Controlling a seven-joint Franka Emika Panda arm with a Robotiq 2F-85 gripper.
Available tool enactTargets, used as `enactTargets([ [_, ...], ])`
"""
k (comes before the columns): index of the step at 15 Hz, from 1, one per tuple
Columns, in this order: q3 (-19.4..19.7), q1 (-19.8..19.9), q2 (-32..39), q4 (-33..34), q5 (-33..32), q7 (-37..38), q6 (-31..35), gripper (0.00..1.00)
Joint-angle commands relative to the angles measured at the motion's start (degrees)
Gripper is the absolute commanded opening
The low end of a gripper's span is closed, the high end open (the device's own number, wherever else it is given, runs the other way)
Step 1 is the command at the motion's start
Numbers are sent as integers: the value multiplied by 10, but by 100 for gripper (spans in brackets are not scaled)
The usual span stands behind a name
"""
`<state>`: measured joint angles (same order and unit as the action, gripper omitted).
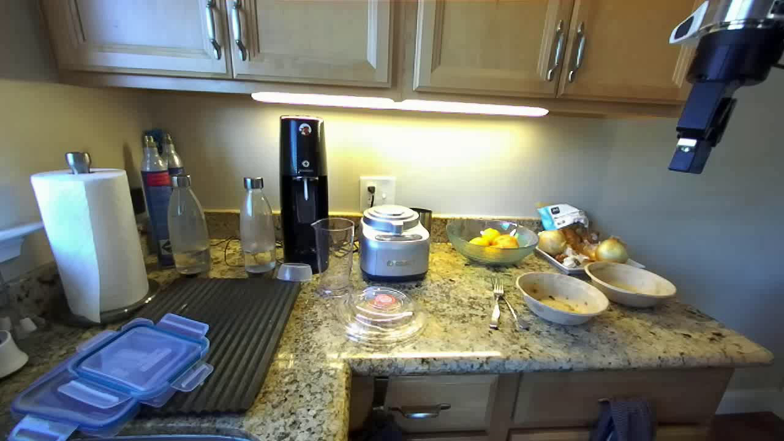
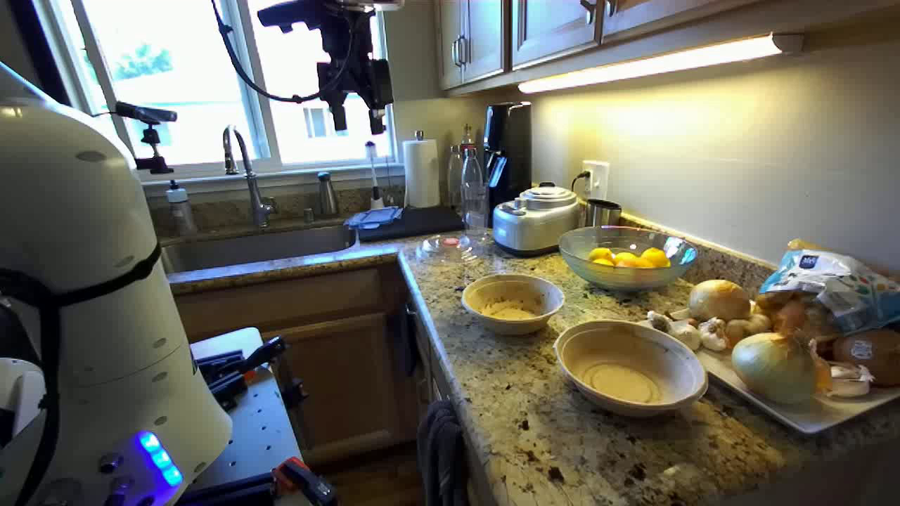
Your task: Stack the white bowls together, then put the two forks on top of the bowls
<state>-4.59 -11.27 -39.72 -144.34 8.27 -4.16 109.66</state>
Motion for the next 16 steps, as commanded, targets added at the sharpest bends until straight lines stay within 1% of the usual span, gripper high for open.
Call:
enactTargets([
  [1,-3,4,0,2,2,-2,-2,100],
  [10,-3,4,0,3,2,-2,-2,100],
  [13,-1,4,16,7,1,-10,6,100],
  [16,-2,5,61,17,-8,-25,38,100],
])
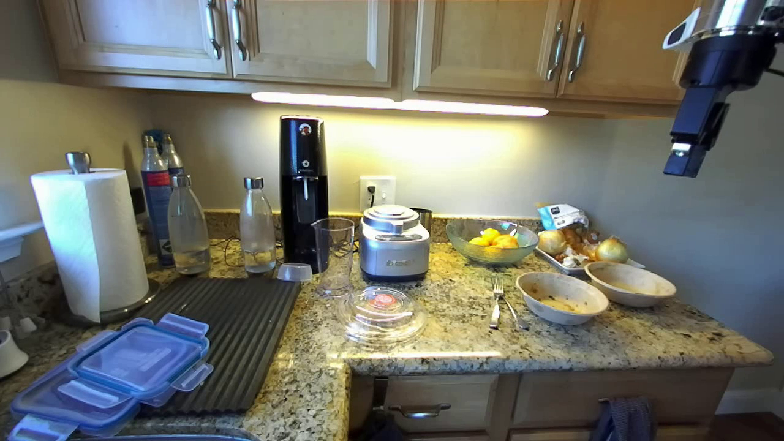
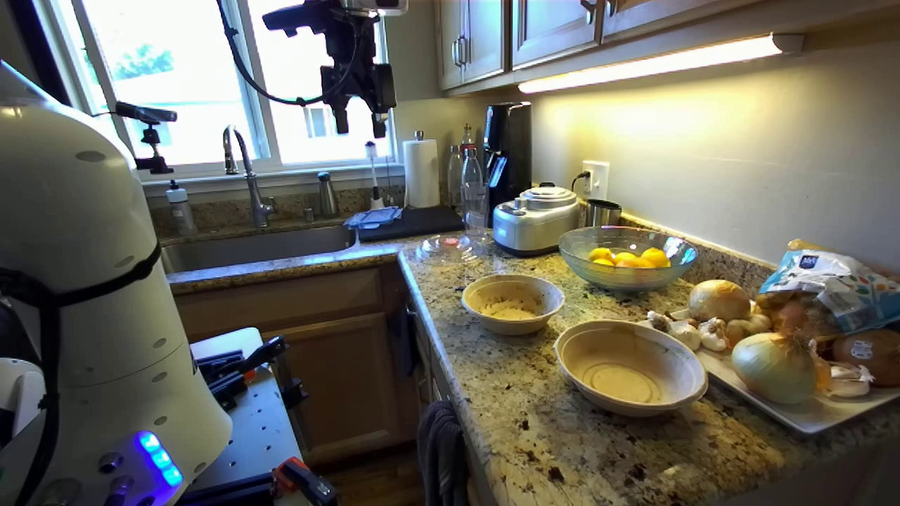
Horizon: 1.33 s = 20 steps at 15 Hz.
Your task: Stack the white bowls together, then put the two forks on top of the bowls
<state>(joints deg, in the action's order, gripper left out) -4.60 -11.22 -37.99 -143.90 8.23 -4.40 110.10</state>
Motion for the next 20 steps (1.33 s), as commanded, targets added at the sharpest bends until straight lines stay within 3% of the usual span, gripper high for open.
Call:
enactTargets([
  [1,-5,7,58,16,-11,-18,46,100],
  [8,-31,15,206,46,-78,-5,200,100],
  [11,-47,29,265,61,-145,42,241,100],
  [17,-58,43,360,106,-280,244,252,100],
  [19,-53,35,380,121,-291,276,243,100],
  [20,-47,33,365,105,-271,235,250,100],
])
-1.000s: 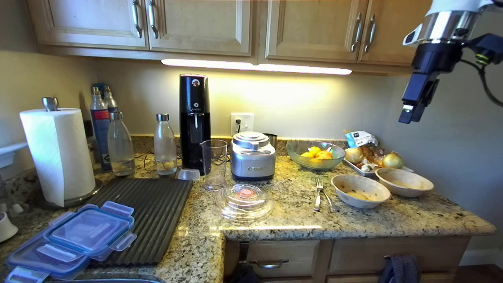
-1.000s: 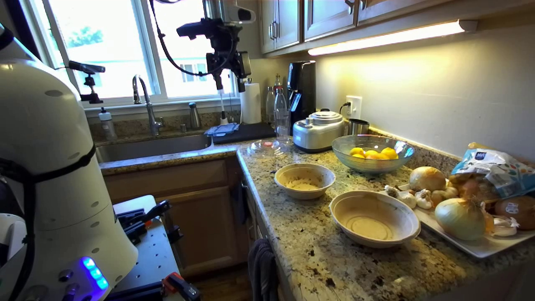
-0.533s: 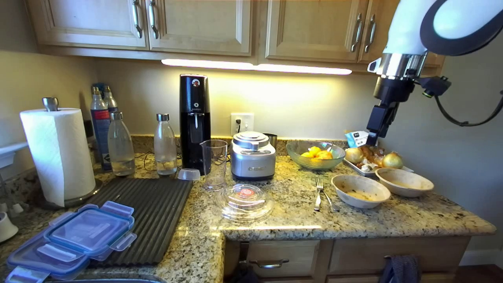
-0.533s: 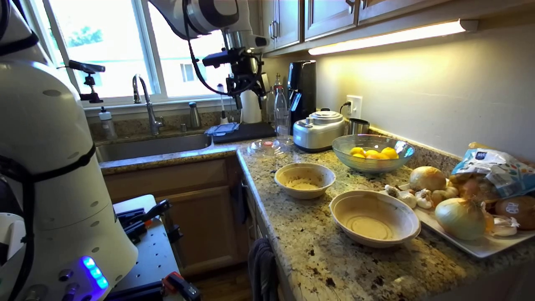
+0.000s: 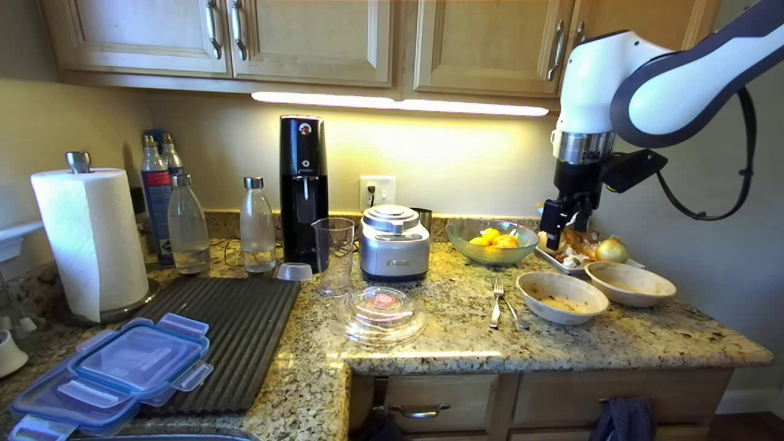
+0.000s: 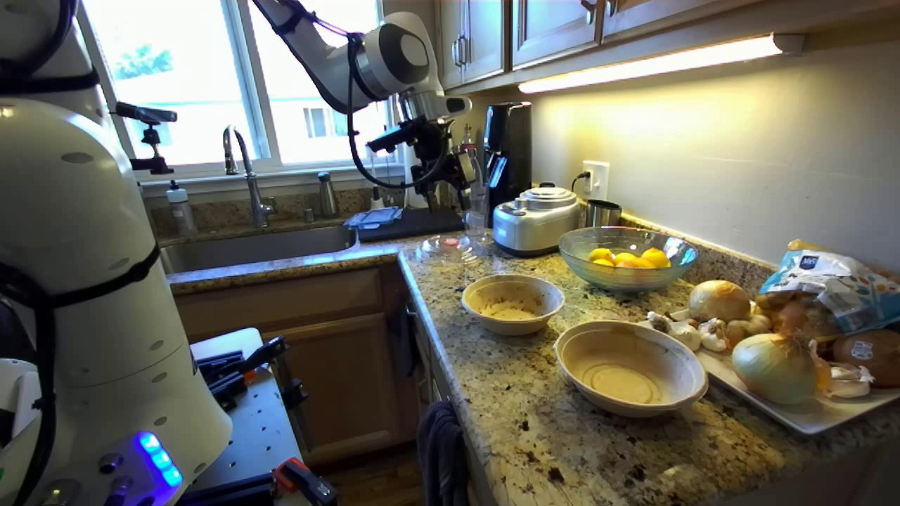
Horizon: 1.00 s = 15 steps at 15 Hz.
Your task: Stack the white bowls together, then put the two forks on top of the bowls
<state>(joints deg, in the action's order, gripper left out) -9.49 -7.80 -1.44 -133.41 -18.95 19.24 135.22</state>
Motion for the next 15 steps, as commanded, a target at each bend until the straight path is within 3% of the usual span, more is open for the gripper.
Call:
enactTargets([
  [1,2,-3,8,5,0,1,-1,100],
  [7,3,-3,11,7,1,0,-1,100],
  [11,5,-8,74,37,-47,66,-1,100],
  [15,18,-21,143,76,-39,70,1,100],
])
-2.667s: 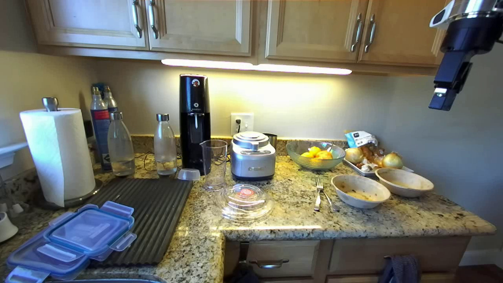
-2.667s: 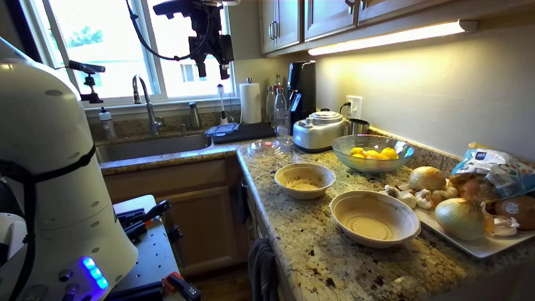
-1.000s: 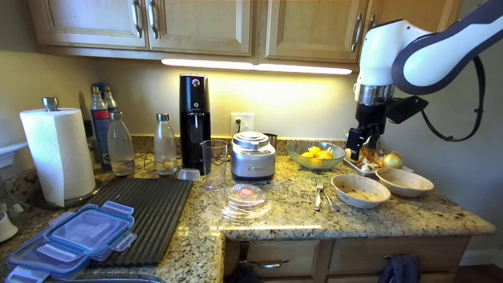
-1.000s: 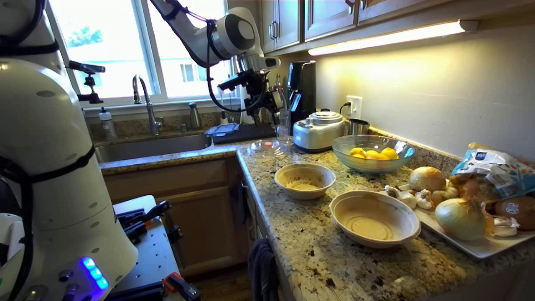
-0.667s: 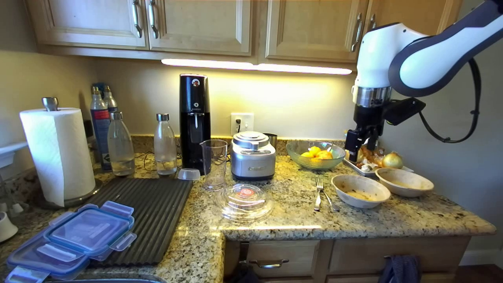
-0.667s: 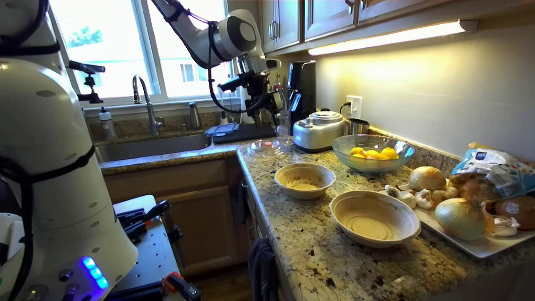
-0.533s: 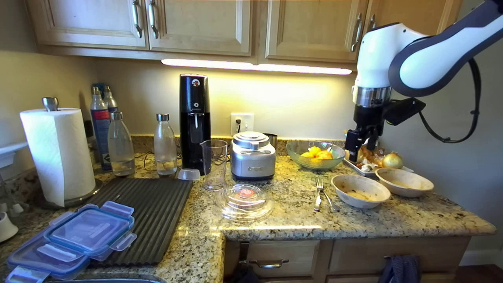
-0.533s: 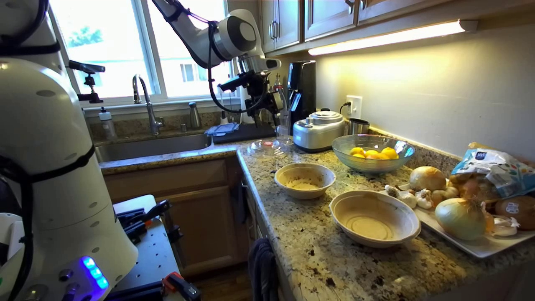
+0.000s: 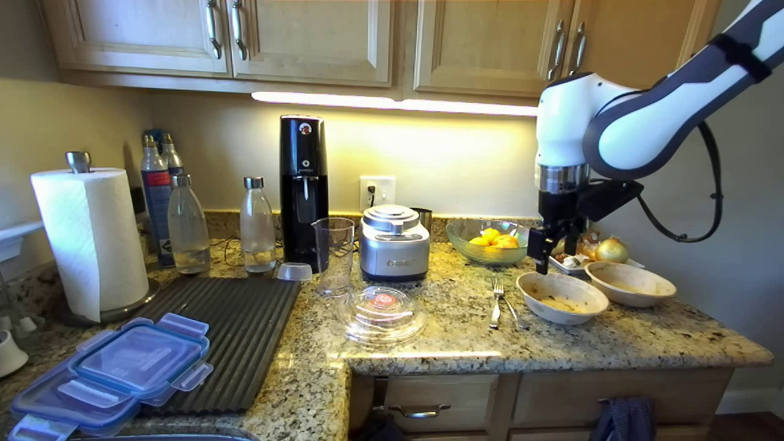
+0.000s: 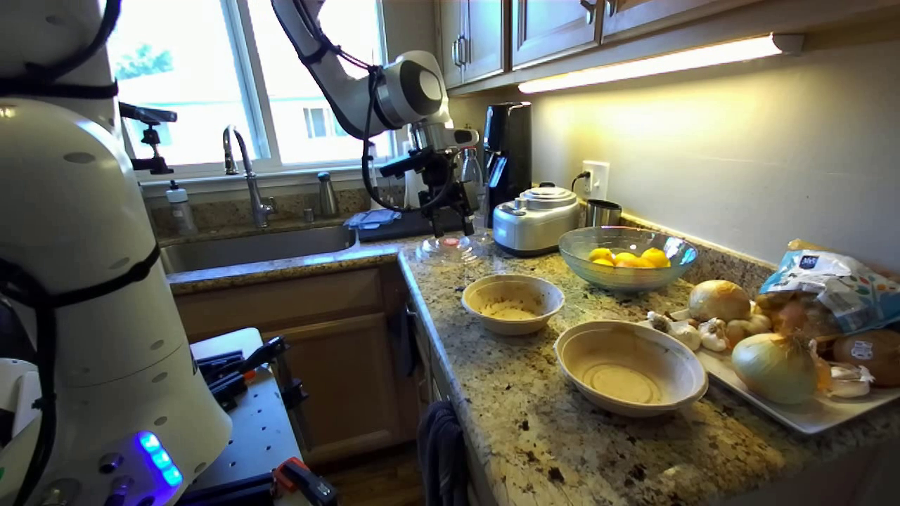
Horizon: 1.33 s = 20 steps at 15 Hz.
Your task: Stack the white bowls together, then put the two forks on top of the bowls
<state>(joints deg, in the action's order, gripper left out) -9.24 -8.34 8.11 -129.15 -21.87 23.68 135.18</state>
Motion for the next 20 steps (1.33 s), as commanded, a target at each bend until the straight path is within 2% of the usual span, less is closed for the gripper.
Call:
enactTargets([
  [1,19,-19,65,44,-6,21,1,100],
  [7,47,-46,144,99,1,19,-2,100],
  [15,85,-79,206,140,-6,24,0,100],
  [20,101,-86,222,151,-4,25,-1,70],
])
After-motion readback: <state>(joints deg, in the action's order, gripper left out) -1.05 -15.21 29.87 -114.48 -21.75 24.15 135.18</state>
